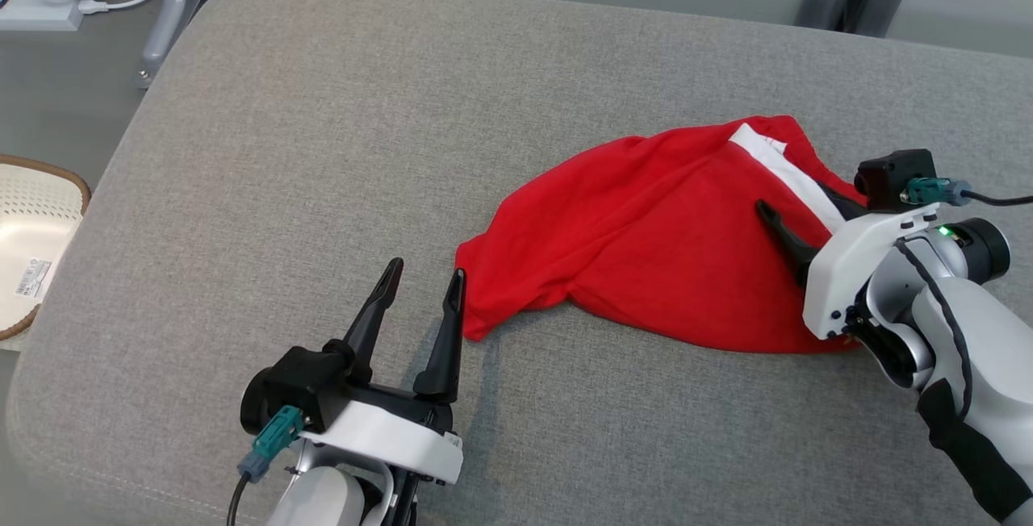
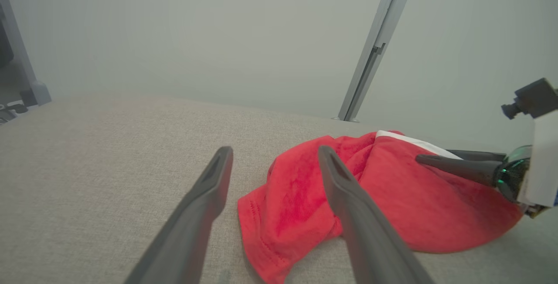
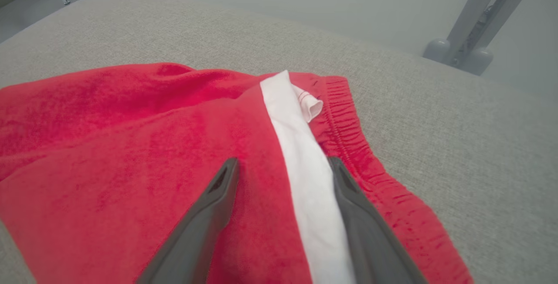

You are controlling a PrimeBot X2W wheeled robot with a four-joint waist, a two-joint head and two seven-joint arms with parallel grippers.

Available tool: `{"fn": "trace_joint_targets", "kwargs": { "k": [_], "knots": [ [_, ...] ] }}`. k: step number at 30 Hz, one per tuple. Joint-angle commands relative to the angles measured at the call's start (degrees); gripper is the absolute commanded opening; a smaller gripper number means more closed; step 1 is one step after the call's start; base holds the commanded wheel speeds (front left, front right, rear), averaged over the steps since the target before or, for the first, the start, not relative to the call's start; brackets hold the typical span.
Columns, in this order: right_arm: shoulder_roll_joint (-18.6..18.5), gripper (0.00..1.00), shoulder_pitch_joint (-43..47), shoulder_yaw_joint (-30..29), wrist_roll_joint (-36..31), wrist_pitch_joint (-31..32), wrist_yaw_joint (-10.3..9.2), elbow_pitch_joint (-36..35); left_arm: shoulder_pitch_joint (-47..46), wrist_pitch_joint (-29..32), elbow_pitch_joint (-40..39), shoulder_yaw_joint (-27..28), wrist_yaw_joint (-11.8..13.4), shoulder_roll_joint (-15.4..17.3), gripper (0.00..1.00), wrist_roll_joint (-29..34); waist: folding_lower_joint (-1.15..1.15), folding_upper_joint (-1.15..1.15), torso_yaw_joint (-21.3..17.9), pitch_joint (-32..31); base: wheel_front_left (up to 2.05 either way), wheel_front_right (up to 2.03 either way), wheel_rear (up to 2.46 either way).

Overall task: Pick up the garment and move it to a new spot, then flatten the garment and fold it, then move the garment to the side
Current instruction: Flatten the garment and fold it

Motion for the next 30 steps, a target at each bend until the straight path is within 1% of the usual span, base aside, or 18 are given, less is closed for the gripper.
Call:
{"fn": "trace_joint_targets", "kwargs": {
  "k": [1,4,14,19,22,25,30],
  "knots": [
    [-0.67,1.00,-0.86,0.32,0.83,0.09,-0.02,0.20,-1.06,-0.18,-0.05,0.15,0.22,0.19,1.00,-0.26,0.00,0.00,0.09,0.03,0.00,0.00,0.00],
    [-1.37,0.00,-1.42,2.84,3.34,-0.85,-0.01,-0.48,-0.92,-0.18,0.09,0.19,0.34,0.20,1.00,-0.36,0.00,0.00,0.09,-0.18,0.00,0.00,0.00],
    [-2.13,0.00,-1.68,9.39,6.97,-8.11,-0.01,-2.13,0.28,-0.18,0.92,0.81,0.37,0.21,1.00,0.44,0.00,0.00,-1.75,-3.14,0.00,0.00,0.00],
    [-1.37,0.00,-1.01,12.16,7.67,-14.18,-0.01,-6.75,1.34,-0.18,1.13,1.74,0.07,0.20,1.00,0.90,0.00,0.00,-2.82,-5.38,0.00,0.00,0.00],
    [-1.68,0.00,0.06,15.94,7.53,-15.96,-0.01,-11.86,1.72,-0.18,1.31,2.25,-0.13,0.20,1.00,1.06,0.00,0.00,-3.17,-6.57,0.00,0.00,0.00],
    [-2.38,0.00,1.18,21.25,6.43,-16.70,-0.01,-17.57,2.55,-0.18,1.23,2.72,-0.24,0.21,1.00,1.31,0.00,0.00,-3.28,-7.45,0.00,0.00,0.00],
    [-3.70,0.00,3.18,31.50,5.09,-15.04,-0.02,-24.46,3.67,-0.18,1.23,3.73,-0.44,0.19,1.00,1.60,0.00,0.00,-3.20,-8.71,0.00,0.00,0.00]
  ]
}}
